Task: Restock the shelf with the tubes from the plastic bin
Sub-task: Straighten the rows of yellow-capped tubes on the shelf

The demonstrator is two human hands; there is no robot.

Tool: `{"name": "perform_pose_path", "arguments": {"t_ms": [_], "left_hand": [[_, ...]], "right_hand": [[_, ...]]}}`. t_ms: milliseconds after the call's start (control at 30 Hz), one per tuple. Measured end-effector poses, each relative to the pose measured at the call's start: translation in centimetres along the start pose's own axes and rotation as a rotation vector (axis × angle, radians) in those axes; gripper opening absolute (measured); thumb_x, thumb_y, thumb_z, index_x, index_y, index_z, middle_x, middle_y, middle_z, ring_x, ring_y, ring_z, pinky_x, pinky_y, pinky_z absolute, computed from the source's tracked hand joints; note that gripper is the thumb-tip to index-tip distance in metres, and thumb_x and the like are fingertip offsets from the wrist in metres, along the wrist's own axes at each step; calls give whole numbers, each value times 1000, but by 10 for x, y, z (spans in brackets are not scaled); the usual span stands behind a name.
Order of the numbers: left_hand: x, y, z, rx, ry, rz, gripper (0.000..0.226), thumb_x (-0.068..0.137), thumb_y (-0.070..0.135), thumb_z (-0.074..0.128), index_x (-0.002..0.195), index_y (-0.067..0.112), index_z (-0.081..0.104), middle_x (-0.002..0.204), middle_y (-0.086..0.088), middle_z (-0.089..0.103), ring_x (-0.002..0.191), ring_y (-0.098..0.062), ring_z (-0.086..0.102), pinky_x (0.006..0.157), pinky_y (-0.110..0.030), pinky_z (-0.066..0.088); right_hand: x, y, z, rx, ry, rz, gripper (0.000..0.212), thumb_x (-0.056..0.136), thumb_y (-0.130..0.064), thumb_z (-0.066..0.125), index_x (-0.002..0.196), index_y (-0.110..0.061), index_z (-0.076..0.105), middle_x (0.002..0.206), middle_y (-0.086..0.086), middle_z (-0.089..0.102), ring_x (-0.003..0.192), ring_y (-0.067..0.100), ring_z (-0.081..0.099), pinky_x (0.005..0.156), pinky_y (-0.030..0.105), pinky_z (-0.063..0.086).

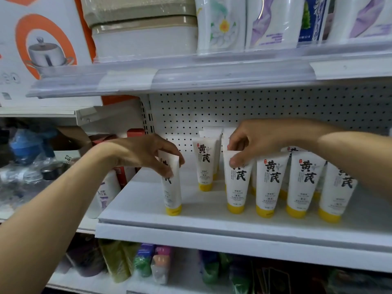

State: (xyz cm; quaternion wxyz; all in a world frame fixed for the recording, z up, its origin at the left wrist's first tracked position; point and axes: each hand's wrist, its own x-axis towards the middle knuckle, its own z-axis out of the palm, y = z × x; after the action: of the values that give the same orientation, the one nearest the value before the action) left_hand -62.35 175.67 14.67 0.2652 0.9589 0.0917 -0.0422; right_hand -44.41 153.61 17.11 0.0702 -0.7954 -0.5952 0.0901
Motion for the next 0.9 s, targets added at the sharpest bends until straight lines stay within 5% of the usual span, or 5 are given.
{"name": "perform_pose_path", "arguments": {"t_ms": [133, 267, 500, 733, 900], "left_hand": [[9, 5, 11, 70, 180, -1, 24, 78, 25, 78, 101, 20, 72, 96, 2, 75, 90, -20, 70, 85, -34, 56], [24, 21, 27, 52, 243, 22, 20, 77, 27, 78, 96, 26, 72, 87, 10, 74, 82, -14, 70, 76, -28, 56], [40, 43, 39, 26, 307, 86, 25, 75, 21, 80, 97, 23, 67, 86, 17, 67, 75, 0, 64, 54, -6, 45], [43, 45, 40, 29, 313, 101, 24, 73, 24, 81, 94, 24, 69, 90, 12, 70, 80, -8, 67, 65, -16, 53], [44, 40, 43, -77, 328, 113, 31, 74, 21, 82, 100, 20, 67, 92, 8, 70, 73, 0, 64, 54, -6, 45]], "right_hand": [[-1, 3, 10, -6, 14, 12, 8, 81, -37, 73, 78, -30, 70, 70, -19, 69, 62, 2, 64, 59, 23, 47], [-2, 4, 13, -25, 44, 16, 15, 82, -35, 71, 69, -30, 65, 60, -20, 65, 51, 1, 57, 53, 22, 42], [-5, 2, 14, -16, 62, 2, 14, 82, -33, 70, 70, -30, 66, 64, -15, 66, 53, 3, 58, 52, 22, 44], [-6, 3, 16, -16, 69, 5, 9, 82, -35, 69, 79, -26, 69, 73, -10, 71, 66, 14, 67, 60, 36, 54], [-7, 1, 19, -20, 71, 31, 12, 83, -36, 69, 81, -23, 68, 78, -5, 70, 70, 17, 66, 60, 37, 52]]}}
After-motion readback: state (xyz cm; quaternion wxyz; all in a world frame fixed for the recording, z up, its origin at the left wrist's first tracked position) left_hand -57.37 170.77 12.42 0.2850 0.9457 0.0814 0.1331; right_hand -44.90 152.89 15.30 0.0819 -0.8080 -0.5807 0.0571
